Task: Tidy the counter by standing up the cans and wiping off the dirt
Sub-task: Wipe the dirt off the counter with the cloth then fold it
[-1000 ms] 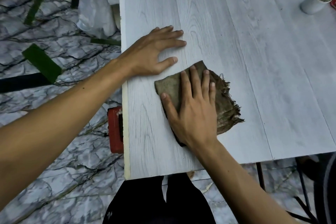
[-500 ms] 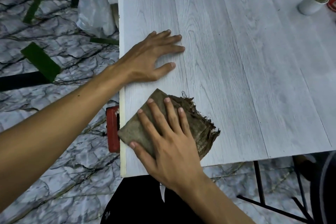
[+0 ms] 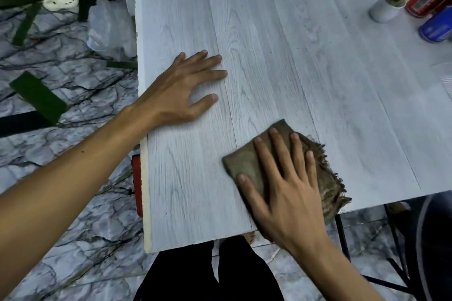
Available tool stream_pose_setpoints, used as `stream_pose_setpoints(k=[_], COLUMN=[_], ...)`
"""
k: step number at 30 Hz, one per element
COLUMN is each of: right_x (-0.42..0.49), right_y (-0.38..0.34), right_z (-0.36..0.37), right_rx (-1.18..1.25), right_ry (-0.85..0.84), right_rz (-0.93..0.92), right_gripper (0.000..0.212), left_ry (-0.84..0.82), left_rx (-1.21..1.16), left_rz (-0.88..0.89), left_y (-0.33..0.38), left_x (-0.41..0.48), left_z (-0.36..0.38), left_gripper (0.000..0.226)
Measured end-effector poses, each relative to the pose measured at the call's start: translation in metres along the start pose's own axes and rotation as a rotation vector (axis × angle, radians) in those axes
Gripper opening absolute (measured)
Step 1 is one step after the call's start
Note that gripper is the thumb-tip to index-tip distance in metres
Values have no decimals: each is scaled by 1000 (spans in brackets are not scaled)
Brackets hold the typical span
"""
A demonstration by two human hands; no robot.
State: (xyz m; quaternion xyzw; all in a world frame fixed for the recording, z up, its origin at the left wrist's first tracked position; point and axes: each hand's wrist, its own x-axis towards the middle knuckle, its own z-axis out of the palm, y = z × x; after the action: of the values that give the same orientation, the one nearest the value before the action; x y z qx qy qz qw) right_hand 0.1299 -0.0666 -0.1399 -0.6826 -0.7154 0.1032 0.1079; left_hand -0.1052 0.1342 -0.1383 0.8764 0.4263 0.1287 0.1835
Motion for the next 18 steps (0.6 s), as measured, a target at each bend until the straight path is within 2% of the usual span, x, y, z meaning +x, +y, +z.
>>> stream_pose_setpoints(k=[8, 18], right_x=[76, 125], right_y=[19, 2], right_z=[-6, 0], right_rx=[58, 34], right_ry=[49, 74], right_rz=[227, 215], right_gripper=[74, 74], left_ry=[-25, -52], left_rx=[-5, -10], left_rz=[22, 46], left_y=[2, -4], left_x=[21, 49], left_z=[1, -1], left_gripper=[54, 50])
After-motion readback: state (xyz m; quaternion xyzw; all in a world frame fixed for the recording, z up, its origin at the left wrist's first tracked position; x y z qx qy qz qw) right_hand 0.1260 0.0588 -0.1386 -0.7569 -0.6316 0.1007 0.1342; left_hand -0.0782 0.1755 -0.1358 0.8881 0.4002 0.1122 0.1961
